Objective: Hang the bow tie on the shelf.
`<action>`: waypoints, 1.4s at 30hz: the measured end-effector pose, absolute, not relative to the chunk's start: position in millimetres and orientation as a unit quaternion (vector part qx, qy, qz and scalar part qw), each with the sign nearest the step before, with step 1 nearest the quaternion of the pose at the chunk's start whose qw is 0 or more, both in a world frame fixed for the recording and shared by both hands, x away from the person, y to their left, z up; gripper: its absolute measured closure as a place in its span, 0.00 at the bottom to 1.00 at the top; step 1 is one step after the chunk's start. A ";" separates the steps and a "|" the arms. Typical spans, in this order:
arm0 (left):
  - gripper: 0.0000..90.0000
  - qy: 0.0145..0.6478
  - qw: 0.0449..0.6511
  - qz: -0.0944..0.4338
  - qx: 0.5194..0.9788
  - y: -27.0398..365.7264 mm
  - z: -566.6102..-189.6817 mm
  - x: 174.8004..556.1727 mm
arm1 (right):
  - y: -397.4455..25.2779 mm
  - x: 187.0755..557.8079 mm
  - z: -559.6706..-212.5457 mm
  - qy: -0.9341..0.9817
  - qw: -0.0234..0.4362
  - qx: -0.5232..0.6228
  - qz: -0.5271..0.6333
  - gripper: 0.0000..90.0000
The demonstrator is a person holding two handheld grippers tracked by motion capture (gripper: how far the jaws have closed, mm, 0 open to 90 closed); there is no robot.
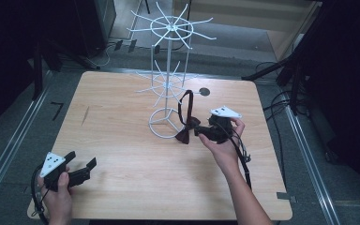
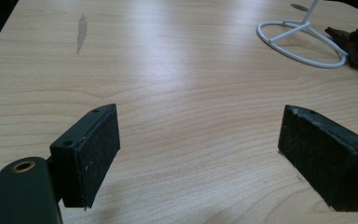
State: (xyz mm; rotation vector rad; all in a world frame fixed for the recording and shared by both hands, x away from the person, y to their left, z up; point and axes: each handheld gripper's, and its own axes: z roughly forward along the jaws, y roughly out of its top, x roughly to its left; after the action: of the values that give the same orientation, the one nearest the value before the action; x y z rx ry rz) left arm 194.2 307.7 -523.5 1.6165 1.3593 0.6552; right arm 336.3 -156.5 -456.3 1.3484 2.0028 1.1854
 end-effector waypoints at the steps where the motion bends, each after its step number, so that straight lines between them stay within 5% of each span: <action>1: 0.15 0.549 0.449 0.265 0.653 307.7 -523.5 194.1 | -159.4 334.6 -456.6 0.724 0.224 0.490 0.431 0.21; 42: 0.15 0.548 0.447 0.270 0.654 306.7 -523.4 193.6 | -267.1 273.2 -490.5 0.677 0.231 0.550 0.431 0.16</action>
State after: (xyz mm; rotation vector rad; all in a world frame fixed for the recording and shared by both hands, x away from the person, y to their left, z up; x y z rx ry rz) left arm 193.6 306.7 -523.4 1.6195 1.3563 0.6673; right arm 273.2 -267.1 -490.5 1.5124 1.8629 1.1854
